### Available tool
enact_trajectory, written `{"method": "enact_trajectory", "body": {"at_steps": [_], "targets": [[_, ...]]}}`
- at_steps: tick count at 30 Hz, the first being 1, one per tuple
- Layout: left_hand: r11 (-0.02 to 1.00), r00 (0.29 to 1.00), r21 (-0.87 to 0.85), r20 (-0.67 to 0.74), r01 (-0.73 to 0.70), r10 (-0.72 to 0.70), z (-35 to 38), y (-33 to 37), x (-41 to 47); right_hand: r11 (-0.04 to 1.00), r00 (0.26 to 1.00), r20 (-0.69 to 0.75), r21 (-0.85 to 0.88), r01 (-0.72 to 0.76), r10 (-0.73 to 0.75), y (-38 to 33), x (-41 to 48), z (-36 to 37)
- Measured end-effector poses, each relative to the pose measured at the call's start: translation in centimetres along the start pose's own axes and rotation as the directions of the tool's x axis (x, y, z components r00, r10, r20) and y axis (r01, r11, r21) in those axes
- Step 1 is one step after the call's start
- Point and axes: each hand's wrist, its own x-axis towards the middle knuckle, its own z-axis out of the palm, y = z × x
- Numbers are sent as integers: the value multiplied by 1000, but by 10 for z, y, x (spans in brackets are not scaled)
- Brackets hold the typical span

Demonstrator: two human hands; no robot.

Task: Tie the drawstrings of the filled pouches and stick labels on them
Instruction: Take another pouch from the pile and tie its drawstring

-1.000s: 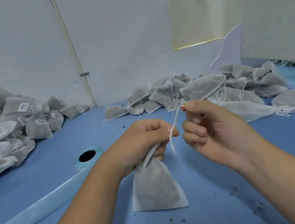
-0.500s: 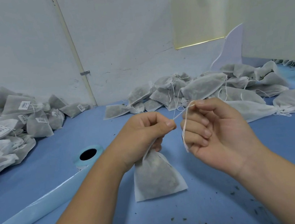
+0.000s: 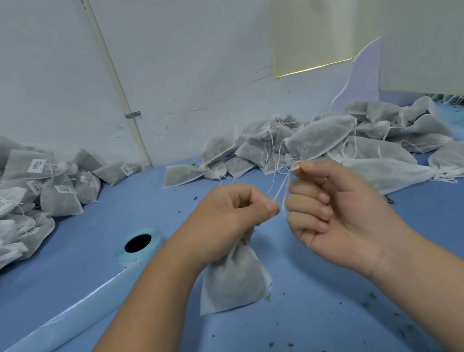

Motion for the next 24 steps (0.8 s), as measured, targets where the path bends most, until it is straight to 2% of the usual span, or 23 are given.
{"method": "enact_trajectory", "body": {"at_steps": [3, 6, 10, 12, 14, 17, 21, 24], "targets": [[1000, 997, 14, -75, -2, 3, -6, -3, 1, 991, 988, 77, -50, -127, 130, -6, -2, 1], [997, 990, 76, -135, -16, 26, -15, -5, 2, 960, 969, 49, -151, -234, 244, -15, -1, -3], [987, 991, 157, -135, 17, 4, -11, -9, 3, 914, 936, 0, -216, -343, 352, -21, 0, -9], [987, 992, 154, -123, 50, -31, -6, -11, 3, 933, 955, -87, -203, -297, 285, -22, 3, -13], [989, 993, 130, -99, 72, -59, -2, -10, 1, 963, 967, -202, -184, -194, 156, -22, 7, -18], [982, 997, 176, -60, 61, -51, 5, -8, -3, 987, 949, -317, -156, -50, -2, -26, 11, -25], [965, 995, 244, -54, 93, -82, 13, -10, -16, 987, 920, -381, -153, 42, -98, -31, 14, -28], [964, 985, 236, -148, 125, -91, 11, -9, -31, 985, 910, -390, -150, 89, -142, -31, 14, -27]]}}
